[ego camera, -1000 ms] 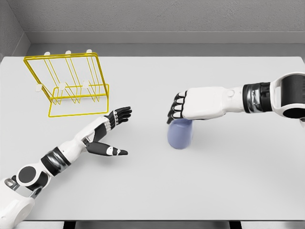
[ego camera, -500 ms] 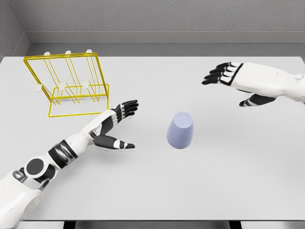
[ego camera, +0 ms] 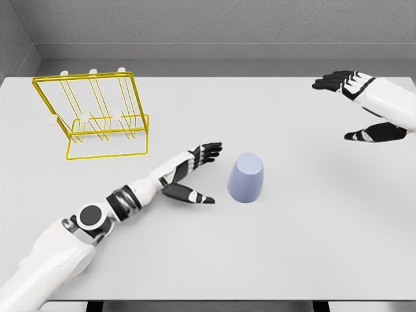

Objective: Place the cup on the cup holder with both arms

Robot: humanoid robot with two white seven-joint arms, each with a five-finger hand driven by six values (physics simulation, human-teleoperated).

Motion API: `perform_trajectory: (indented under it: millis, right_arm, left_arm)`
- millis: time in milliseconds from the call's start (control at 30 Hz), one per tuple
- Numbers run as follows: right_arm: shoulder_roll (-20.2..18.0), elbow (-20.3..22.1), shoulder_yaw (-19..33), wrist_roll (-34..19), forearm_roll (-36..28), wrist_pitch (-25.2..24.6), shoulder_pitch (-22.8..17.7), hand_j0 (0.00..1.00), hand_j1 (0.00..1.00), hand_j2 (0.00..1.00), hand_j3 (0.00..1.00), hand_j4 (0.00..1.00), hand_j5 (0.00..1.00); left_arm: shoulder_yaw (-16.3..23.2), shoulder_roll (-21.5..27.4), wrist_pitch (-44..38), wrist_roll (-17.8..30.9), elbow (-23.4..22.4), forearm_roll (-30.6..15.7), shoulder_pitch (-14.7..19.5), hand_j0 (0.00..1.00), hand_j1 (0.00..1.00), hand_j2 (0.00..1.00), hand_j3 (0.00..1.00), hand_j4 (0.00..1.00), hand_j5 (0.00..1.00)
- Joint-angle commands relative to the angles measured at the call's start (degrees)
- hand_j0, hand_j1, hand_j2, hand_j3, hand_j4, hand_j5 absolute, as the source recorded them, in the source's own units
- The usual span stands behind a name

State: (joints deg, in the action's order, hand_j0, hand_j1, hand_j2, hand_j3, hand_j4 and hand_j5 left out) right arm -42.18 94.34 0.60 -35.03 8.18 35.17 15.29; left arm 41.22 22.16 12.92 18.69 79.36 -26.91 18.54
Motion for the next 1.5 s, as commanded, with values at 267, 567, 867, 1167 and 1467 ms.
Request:
perform_trajectory:
  millis: [267, 567, 867, 1167, 1467]
  right_arm:
    - [1.84, -0.21, 0.36, 0.03, -0.27, -0.17, -0.18, 1.00, 1.00, 1.00, 1.00, 1.00, 1.00]
    - [3.51, -0.21, 3.26, 0.03, -0.27, -0.17, -1.23, 1.00, 1.00, 1.00, 1.00, 1.00, 1.00]
    - [3.42, -0.12, 3.26, 0.03, -0.27, -0.17, -1.32, 1.00, 1.00, 1.00, 1.00, 1.00, 1.00]
    - [3.42, -0.12, 3.26, 0.03, -0.27, -0.17, -1.32, 1.00, 1.00, 1.00, 1.00, 1.00, 1.00]
    - [3.51, -0.12, 3.26, 0.03, -0.27, -0.17, -1.32, 1.00, 1.00, 1.00, 1.00, 1.00, 1.00]
  left_arm:
    - [1.67, -2.38, -2.81, -0.05, 1.41, 0.02, 1.41, 1.00, 1.00, 1.00, 1.00, 1.00, 1.00]
    - [1.85, -5.81, -4.57, -0.05, 1.15, 1.34, 2.46, 1.00, 1.00, 1.00, 1.00, 1.00, 1.00]
    - [2.20, -7.13, -5.45, -0.05, 0.80, 1.78, 2.55, 1.00, 1.00, 1.00, 1.00, 1.00, 1.00]
    - [1.76, -7.92, -5.01, -0.49, -0.70, 1.07, 2.81, 0.65, 0.65, 0.65, 0.65, 0.65, 0.65]
    - [1.58, -7.92, -4.83, -0.49, -0.61, 1.25, 2.81, 0.58, 0.58, 0.58, 0.58, 0.58, 0.58]
